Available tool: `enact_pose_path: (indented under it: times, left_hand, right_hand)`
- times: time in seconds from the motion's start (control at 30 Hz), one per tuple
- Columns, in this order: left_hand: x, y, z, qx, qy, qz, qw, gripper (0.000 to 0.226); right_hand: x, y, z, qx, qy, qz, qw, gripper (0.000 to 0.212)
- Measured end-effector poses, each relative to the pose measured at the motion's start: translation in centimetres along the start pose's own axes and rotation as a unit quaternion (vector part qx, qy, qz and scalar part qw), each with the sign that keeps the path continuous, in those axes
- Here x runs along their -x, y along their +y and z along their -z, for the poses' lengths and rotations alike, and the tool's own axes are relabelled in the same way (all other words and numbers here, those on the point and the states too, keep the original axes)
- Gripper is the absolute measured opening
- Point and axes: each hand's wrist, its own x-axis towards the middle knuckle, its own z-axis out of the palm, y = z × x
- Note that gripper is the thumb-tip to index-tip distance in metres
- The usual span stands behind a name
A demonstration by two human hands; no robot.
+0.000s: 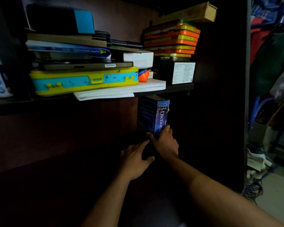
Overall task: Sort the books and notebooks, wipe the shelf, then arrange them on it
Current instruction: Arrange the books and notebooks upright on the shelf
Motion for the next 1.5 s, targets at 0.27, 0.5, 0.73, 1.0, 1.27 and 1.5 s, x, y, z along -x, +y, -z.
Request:
enact_pose_path:
  times: [0.27,0.5,0.73,1.0,1.27,1.5]
  left_hand:
    - [0.6,0.0,-0.4,0.097,0.033,-0.003,0.995,0.072]
    - [7.0,6.4,0.2,0.213,0.027,0.072,0.974,0.071]
    - [18.0,23.3,1.3,0.263,0.018,0.002,0.965,0.04]
    - [25.6,39.3,-3.7,0.203,-0.135,-0.205,0.948,0.023]
    - [29.6,48.2,-7.9,0.187,-0.265,-0.184,0.928,0.037]
    - [30.3,51.2,-8.1,0.154,-0.302,-0.193,0.921,0.041]
  right_hand:
    - [2.4,0.6,2.1,-0.114,0.001,-0.027,0.993,0.083]
    - [11.7,3.0,10.5,-0.205,-0.117,0.021,0.971,0.067]
    - [22.7,6.2,26.2,-0.235,-0.069,0.033,0.969,0.036]
    - [32.3,15.1,46.8,-0.043,-0.036,0.008,0.998,0.04]
    - [37.4,24.5,58.1,0.194,0.037,-0.15,0.969,0.058]
    - [38.6,28.9,59.6,0.205,-0.069,-0.29,0.932,0.065]
